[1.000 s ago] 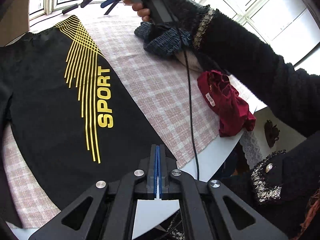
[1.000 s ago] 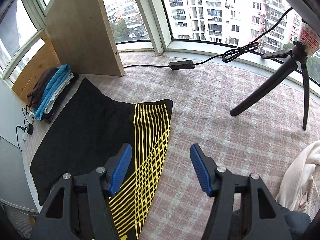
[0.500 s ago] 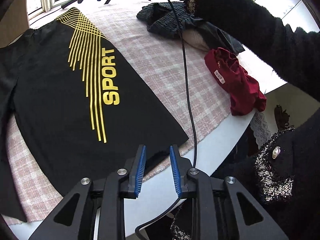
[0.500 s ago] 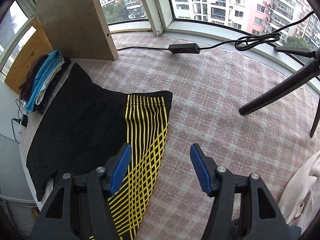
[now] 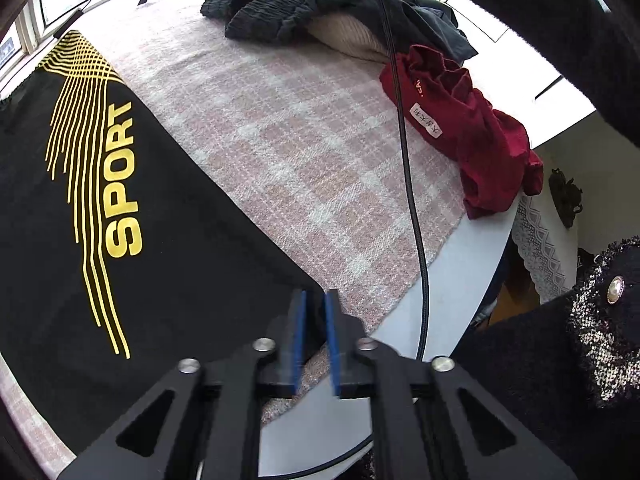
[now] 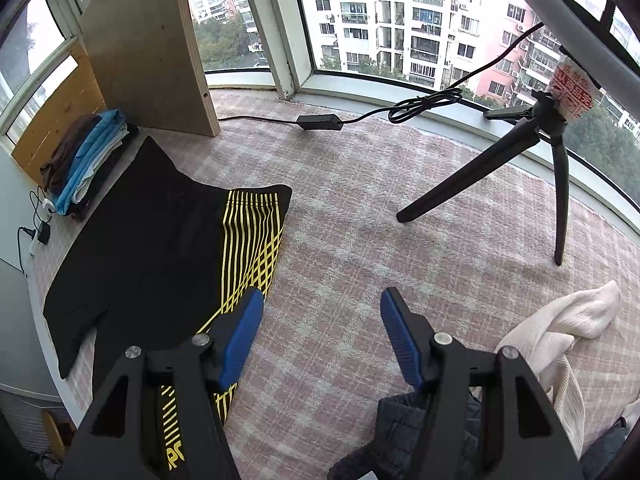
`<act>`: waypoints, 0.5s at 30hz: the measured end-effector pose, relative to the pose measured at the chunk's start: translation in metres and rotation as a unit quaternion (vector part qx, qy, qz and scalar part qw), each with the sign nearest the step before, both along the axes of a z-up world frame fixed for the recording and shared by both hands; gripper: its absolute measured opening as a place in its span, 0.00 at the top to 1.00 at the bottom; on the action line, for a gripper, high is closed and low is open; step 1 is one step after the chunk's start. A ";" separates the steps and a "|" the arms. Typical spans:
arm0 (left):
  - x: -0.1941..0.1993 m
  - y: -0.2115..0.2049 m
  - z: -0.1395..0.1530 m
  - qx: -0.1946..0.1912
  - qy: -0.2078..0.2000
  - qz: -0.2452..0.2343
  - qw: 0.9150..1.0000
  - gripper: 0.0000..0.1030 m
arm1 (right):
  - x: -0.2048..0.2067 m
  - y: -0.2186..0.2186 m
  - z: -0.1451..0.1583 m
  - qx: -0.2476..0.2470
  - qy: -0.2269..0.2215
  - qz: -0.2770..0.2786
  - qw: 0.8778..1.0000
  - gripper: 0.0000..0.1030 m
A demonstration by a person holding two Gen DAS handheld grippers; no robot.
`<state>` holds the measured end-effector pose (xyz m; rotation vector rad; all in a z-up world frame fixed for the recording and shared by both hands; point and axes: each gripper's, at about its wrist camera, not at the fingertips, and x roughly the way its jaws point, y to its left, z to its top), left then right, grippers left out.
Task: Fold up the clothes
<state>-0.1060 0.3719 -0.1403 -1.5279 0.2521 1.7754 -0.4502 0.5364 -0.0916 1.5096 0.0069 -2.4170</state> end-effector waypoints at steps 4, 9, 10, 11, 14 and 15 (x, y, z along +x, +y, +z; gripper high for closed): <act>-0.015 -0.022 0.013 0.023 -0.009 0.047 0.999 0.99 | -0.025 -0.024 -0.017 -0.004 0.003 0.012 1.000 0.41; -0.021 -0.058 0.042 0.049 0.009 0.098 0.994 0.99 | -0.059 -0.055 -0.050 -0.024 -0.026 0.012 0.999 0.41; -0.022 -0.063 0.043 0.046 0.010 0.103 0.994 0.99 | -0.064 -0.060 -0.057 -0.027 -0.034 0.010 0.999 0.42; -0.023 -0.066 0.043 0.044 0.009 0.106 0.993 0.99 | -0.069 -0.065 -0.064 -0.029 -0.042 0.009 0.999 0.42; -0.021 -0.075 0.044 0.050 0.004 0.115 0.992 0.99 | -0.074 -0.076 -0.078 -0.046 -0.062 0.012 0.997 0.42; -0.020 -0.078 0.045 0.057 0.000 0.119 0.991 0.99 | -0.075 -0.079 -0.081 -0.053 -0.066 0.015 0.996 0.42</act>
